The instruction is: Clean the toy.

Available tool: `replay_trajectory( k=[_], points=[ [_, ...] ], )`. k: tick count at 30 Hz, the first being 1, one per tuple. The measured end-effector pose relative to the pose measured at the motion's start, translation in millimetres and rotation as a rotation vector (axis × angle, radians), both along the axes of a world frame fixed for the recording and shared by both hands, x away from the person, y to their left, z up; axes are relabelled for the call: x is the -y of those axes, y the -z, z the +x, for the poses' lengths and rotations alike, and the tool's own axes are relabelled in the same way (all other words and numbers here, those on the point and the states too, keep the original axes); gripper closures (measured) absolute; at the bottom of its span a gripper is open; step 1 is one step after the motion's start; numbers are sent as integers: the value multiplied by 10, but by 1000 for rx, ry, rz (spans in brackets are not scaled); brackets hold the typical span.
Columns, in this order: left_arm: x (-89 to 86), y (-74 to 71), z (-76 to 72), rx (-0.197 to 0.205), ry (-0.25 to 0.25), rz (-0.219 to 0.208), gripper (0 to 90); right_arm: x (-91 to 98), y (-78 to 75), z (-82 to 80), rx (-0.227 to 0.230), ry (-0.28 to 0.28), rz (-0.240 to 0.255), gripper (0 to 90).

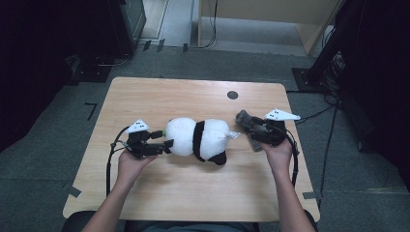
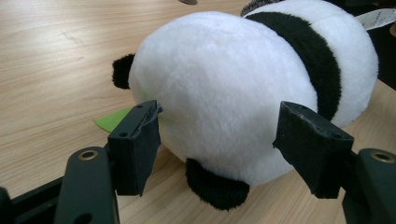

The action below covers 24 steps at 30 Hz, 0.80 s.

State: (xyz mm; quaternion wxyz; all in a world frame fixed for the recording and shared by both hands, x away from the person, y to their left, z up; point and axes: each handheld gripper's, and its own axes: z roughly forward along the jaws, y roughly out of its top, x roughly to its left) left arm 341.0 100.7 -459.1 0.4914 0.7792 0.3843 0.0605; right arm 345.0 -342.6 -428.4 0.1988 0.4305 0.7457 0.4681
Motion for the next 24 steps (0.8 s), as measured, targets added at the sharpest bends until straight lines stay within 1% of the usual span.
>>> replay_trajectory(
  k=[3,5,7,10,12,14,18,21,24],
  points=[
    [-9,7,-13,-6,-1,1,302,62,39,38,-2,27,4,460],
    [-12,15,-22,-4,-2,2,301,89,79,77,-6,43,-11,465],
    [-11,22,-33,-2,0,2,301,121,124,123,-17,55,-15,472],
    [-3,38,-41,6,-5,17,285,153,171,179,-40,68,11,491],
    [5,48,-46,8,-6,24,282,160,200,215,-43,80,-8,503],
    [12,50,-51,8,-6,23,282,167,247,257,-51,92,-43,509],
    [14,48,-51,13,-8,14,279,179,364,338,-75,107,-91,519],
    [17,50,-43,15,-9,9,279,178,430,382,-95,105,-96,534],
    [25,46,-30,17,-5,12,278,173,471,409,-103,116,-109,558]
  ],
)
